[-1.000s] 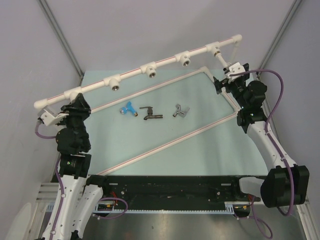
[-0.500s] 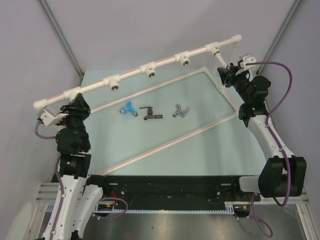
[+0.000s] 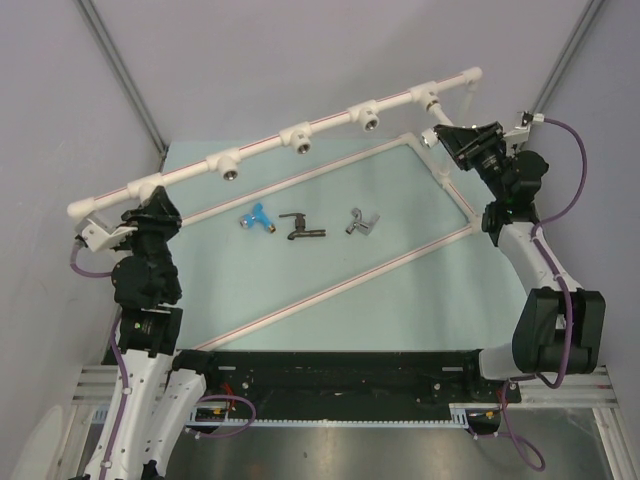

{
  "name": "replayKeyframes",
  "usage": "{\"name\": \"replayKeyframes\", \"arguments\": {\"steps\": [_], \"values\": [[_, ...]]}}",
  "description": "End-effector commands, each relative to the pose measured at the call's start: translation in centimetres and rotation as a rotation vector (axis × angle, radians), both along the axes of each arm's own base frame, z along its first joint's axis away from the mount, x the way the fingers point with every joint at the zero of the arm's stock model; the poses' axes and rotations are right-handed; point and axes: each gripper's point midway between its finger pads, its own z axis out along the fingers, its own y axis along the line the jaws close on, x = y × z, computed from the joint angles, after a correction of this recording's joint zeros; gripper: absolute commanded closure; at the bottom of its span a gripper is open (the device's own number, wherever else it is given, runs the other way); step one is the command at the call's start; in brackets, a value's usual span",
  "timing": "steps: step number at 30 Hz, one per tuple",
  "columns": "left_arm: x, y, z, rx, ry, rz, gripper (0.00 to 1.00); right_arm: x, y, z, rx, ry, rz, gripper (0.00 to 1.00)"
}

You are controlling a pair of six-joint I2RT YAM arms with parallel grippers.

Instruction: Install the water faucets

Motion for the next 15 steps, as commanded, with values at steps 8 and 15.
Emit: {"name": "replayKeyframes", "arguments": {"steps": [8, 15], "values": [[0.3, -1.4, -1.7, 0.047, 0.063, -0.07, 1.0, -3.1, 0.2, 6.5, 0.461, -0.048, 0.214, 0.62], [0.4, -1.4, -1.9, 0.046, 0.067, -0.072, 1.0, -3.3, -0.8, 5.7, 0.334, -0.054, 0.136, 0.13]]}}
